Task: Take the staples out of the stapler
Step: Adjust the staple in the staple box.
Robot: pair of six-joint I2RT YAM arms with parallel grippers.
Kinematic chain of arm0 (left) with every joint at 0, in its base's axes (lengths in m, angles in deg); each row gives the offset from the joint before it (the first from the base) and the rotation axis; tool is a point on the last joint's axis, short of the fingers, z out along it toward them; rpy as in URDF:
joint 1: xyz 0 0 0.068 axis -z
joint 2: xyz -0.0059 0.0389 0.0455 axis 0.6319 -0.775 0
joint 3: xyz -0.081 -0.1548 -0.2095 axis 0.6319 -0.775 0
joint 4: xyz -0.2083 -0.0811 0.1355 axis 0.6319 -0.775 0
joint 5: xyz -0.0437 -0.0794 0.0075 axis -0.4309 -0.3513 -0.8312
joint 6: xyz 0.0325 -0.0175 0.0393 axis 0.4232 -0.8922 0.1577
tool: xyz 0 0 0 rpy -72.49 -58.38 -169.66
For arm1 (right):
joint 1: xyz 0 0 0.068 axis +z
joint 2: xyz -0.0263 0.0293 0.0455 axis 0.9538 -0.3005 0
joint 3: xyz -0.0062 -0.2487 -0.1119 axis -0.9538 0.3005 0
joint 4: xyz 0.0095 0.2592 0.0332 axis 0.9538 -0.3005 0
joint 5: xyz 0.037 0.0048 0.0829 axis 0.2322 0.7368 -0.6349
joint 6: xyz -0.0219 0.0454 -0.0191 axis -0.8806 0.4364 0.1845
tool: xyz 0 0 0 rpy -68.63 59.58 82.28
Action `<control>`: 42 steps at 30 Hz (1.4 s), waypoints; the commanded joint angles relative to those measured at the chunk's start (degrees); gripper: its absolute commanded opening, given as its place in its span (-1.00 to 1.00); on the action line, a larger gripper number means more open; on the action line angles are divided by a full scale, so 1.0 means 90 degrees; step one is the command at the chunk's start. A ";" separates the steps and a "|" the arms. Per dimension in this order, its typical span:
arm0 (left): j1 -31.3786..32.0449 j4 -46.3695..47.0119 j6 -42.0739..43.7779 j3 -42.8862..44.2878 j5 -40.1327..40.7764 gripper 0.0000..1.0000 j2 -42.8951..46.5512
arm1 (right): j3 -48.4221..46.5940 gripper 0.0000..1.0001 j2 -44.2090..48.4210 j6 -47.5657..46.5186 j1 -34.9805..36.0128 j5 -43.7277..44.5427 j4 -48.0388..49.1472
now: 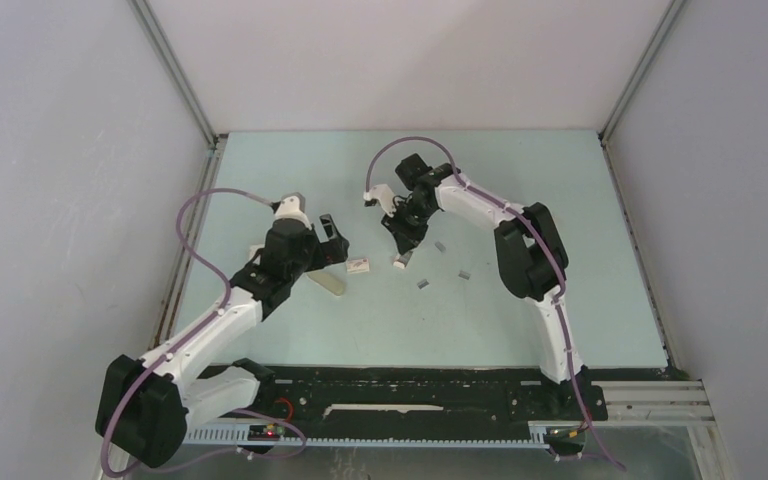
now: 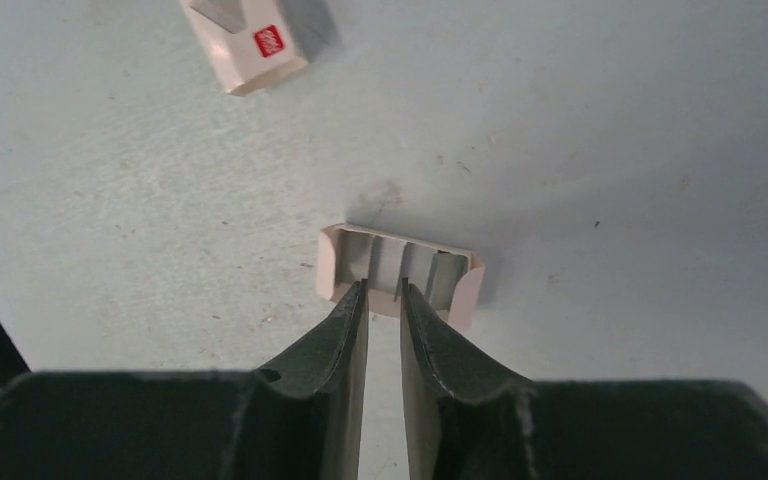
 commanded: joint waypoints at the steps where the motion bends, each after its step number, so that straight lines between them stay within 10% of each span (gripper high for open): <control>1: -0.0110 0.0772 -0.0429 -0.0163 -0.0325 1.00 0.0100 | -0.0299 -0.48 -0.0135 0.0262 0.0064 0.0443 -0.0110; 28: -0.0118 0.1101 -0.0593 -0.0215 -0.0638 1.00 -0.0150 | -0.0257 -0.46 -0.0391 0.0315 0.0148 0.0839 0.0093; 42: -0.0122 0.1180 -0.0632 -0.0158 -0.0770 1.00 -0.0281 | -0.0145 -0.76 -0.0186 0.0339 0.0177 0.0924 0.0185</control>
